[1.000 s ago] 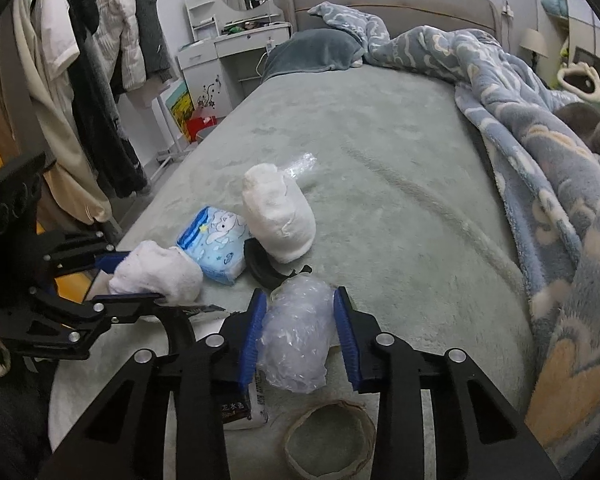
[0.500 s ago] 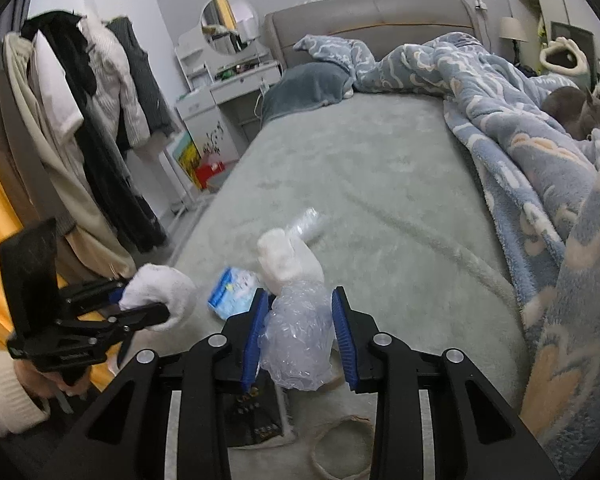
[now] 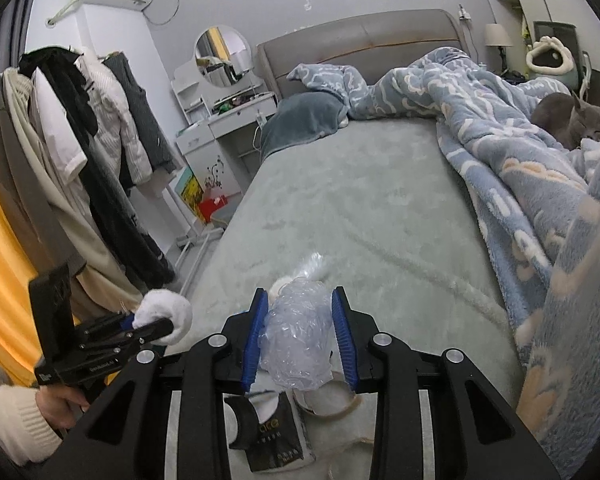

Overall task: Collect trash
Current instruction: 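Grasp the white tissue ball with the left gripper while the right gripper lifts the plastic bag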

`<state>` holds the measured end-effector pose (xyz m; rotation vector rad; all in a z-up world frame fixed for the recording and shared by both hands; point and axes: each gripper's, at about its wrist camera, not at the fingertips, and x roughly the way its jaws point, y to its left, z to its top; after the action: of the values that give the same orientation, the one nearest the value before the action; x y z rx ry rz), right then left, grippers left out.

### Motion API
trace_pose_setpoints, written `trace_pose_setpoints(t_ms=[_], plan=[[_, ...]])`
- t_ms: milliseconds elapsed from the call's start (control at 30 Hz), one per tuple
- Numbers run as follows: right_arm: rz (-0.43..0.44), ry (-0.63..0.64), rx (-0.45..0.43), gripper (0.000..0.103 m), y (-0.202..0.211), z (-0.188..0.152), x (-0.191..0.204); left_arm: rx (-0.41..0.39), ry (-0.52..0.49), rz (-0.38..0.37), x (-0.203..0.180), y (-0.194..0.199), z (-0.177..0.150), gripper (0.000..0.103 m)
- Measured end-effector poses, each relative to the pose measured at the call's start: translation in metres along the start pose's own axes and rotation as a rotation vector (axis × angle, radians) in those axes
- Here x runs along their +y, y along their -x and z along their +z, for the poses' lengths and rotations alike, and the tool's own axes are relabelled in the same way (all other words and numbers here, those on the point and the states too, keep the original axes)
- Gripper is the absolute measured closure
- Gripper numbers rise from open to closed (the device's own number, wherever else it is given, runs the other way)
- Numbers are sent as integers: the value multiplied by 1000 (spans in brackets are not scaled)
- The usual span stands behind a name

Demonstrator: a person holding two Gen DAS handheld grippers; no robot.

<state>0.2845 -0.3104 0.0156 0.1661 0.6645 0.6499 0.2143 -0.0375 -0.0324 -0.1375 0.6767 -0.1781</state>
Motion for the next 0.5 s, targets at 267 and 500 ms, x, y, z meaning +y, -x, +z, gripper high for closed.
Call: trace_pose_setpoints(t_ms=[267, 500], plan=[[13, 1, -15, 69, -7, 9, 16, 48, 61, 116, 35, 1, -6, 63], [41, 20, -16, 69, -21, 19, 40, 117, 112, 207, 74, 0, -16, 63]])
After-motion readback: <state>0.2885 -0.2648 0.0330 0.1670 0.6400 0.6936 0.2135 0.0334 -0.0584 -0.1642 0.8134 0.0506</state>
